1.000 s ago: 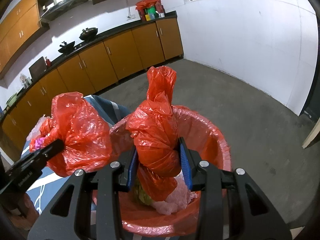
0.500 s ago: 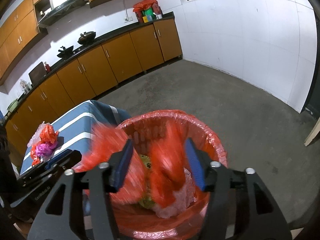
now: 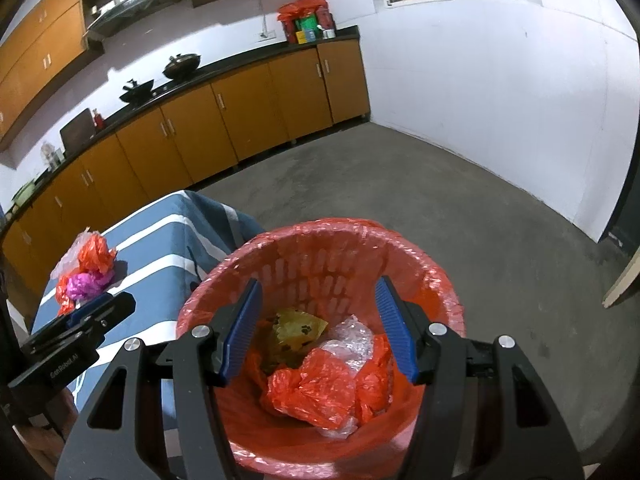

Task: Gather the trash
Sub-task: 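Return both tools to the pile and close the right tool on a red bag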

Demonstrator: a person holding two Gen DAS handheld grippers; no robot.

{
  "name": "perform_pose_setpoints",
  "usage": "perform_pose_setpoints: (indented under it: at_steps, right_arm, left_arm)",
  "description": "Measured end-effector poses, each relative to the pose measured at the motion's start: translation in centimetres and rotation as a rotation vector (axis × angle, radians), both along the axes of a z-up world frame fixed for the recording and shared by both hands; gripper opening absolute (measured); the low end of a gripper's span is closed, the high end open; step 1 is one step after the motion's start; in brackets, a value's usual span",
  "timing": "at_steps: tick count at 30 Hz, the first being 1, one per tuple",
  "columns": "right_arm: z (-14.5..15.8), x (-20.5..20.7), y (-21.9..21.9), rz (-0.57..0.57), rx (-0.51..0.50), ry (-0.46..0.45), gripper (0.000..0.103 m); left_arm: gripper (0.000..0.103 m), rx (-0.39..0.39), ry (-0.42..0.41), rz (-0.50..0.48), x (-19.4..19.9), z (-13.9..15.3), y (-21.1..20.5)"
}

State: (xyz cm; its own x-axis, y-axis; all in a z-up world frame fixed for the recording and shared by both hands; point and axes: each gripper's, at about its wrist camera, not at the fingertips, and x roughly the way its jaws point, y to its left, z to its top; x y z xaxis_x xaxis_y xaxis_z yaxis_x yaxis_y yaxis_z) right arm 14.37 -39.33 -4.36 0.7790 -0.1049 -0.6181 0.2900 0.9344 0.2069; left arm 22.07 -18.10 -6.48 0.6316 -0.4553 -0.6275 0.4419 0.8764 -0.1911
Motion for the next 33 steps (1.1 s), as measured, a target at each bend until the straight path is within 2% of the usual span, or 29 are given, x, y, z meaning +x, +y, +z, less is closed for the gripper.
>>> perform_pose_setpoints:
  at_steps: [7, 13, 22, 27, 33]
  right_arm:
    - [0.8, 2.7, 3.8, 0.098, -0.023, -0.006, 0.059]
    - [1.3, 6.1, 9.3, 0.219, -0.028, -0.018, 0.059]
    - [1.1, 12.3, 19.5, 0.412, -0.038, -0.029, 0.059]
    - [0.7, 15.4, 23.7, 0.468, -0.042, -0.030, 0.059]
    - [-0.4, 18.5, 26.0, 0.484, -0.061, -0.020, 0.060]
  left_arm:
    - [0.059, 0.018, -0.051, 0.079, 0.0, 1.1, 4.5]
    - [0.062, 0.043, -0.094, 0.205, 0.2, 1.7, 11.3]
    - [0.066, 0.084, -0.162, 0.460, -0.1, 2.6, 23.4]
    - [0.067, 0.079, -0.151, 0.553, 0.0, 2.5, 28.2]
    - [0.067, 0.088, -0.135, 0.611, -0.4, 1.7, 31.7]
